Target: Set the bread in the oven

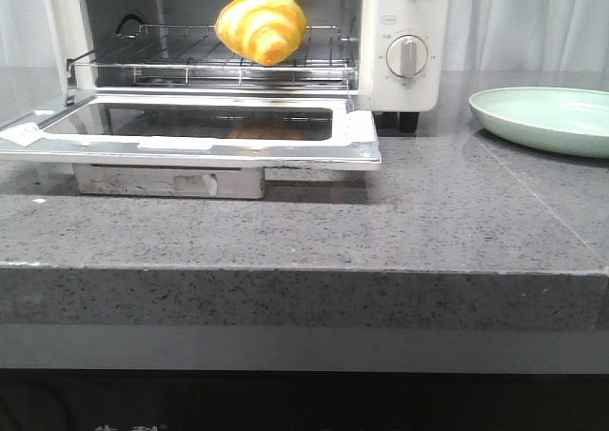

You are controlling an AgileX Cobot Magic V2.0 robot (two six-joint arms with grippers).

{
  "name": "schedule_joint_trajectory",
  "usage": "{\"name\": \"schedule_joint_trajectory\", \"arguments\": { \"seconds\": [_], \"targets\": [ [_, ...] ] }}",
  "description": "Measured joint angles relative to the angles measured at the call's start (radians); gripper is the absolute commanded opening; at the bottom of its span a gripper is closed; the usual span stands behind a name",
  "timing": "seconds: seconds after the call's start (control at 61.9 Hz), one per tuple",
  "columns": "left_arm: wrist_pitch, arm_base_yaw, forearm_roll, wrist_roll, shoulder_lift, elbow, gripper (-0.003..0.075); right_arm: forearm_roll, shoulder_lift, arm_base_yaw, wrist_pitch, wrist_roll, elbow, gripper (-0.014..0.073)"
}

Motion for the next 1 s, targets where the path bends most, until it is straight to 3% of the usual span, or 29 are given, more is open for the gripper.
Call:
{"name": "schedule_joint_trajectory", "arguments": {
  "seconds": [0.71, 0.856, 1.001],
  "targets": [
    [-0.019, 0.034, 0.009, 0.0, -0.048, 0.055, -0.0018, 0.0, 0.0, 0.0, 0.006, 0.0, 0.0, -0.0067],
    [-0.144, 0.134, 0.025, 0.0, -0.168, 0.191, -0.0018, 0.0, 0.0, 0.0, 0.006, 0.0, 0.0, -0.0067],
    [-0.36, 0.243, 0.028, 0.0, -0.316, 0.391, -0.0018, 0.0, 0.0, -0.002, 0.006, 0.0, 0.0, -0.0067]
  ]
}}
